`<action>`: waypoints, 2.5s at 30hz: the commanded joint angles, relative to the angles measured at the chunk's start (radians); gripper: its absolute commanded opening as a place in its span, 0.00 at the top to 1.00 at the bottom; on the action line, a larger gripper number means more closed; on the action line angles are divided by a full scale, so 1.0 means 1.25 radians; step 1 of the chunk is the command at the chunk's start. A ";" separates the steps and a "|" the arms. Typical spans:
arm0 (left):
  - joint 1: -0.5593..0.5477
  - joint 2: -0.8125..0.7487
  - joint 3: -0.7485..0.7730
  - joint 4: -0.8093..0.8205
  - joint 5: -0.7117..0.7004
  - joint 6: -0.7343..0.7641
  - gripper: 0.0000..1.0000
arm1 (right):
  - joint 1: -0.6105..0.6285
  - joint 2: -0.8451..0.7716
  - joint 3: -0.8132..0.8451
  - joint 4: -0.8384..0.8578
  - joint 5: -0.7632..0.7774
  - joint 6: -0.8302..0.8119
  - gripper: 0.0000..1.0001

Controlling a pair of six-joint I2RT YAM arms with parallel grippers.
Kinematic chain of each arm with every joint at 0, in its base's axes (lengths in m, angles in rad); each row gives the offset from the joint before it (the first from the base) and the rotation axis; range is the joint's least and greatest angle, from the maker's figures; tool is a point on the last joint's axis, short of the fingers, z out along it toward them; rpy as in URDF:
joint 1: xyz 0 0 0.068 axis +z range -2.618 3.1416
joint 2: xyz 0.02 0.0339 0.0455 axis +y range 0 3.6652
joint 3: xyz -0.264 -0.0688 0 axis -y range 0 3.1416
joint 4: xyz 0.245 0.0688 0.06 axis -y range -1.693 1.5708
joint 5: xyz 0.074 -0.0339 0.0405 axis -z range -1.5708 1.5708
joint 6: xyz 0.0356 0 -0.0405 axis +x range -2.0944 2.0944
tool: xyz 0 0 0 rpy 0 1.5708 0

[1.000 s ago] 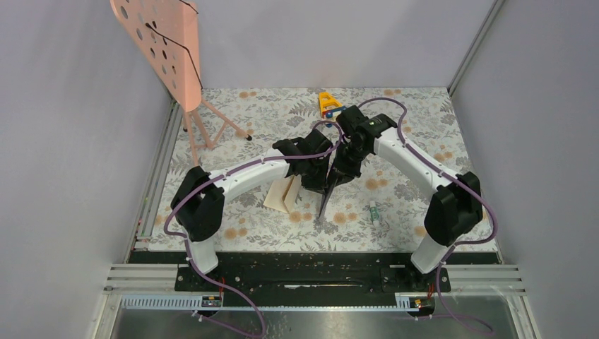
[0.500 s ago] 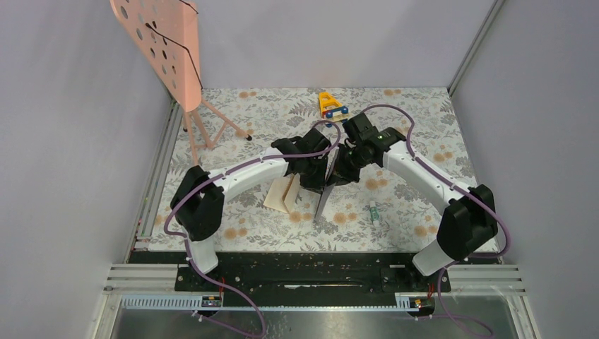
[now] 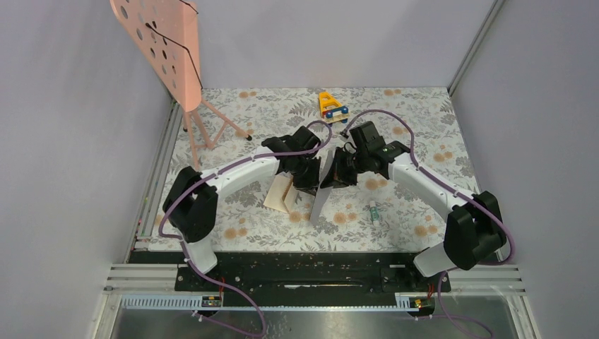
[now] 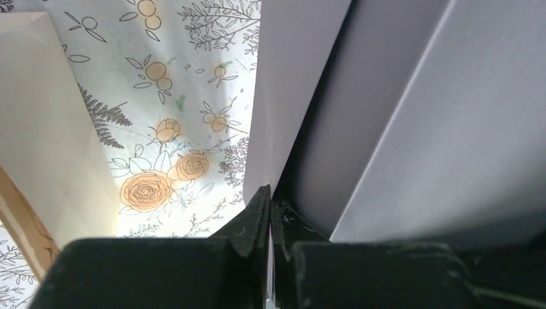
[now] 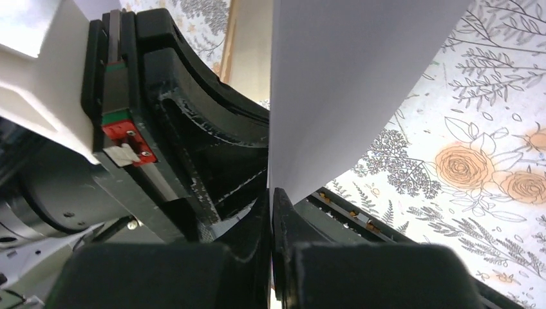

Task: Place the letter into the envelope and seal it
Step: Adjust the envelope.

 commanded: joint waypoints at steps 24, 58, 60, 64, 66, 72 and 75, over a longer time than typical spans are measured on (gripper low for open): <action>0.038 -0.138 -0.030 0.166 0.198 -0.075 1.00 | -0.037 -0.033 -0.071 0.102 0.043 0.016 0.73; 0.048 -0.135 0.000 0.093 0.126 -0.038 1.00 | -0.037 -0.091 0.148 -0.222 0.268 0.004 0.47; 0.047 -0.134 -0.001 0.094 0.124 -0.038 1.00 | -0.037 -0.110 0.159 -0.222 0.269 0.010 0.49; 0.047 -0.132 0.003 0.092 0.123 -0.036 1.00 | -0.036 -0.129 0.185 -0.226 0.268 0.020 0.55; 0.046 -0.131 0.004 0.091 0.123 -0.034 1.00 | -0.034 -0.128 0.201 -0.235 0.270 0.020 0.54; 0.046 -0.127 0.010 0.073 0.095 -0.024 1.00 | -0.028 -0.144 0.233 -0.240 0.289 0.027 0.53; 0.046 -0.123 0.009 0.065 0.083 -0.021 1.00 | -0.021 -0.159 0.244 -0.216 0.276 0.038 0.56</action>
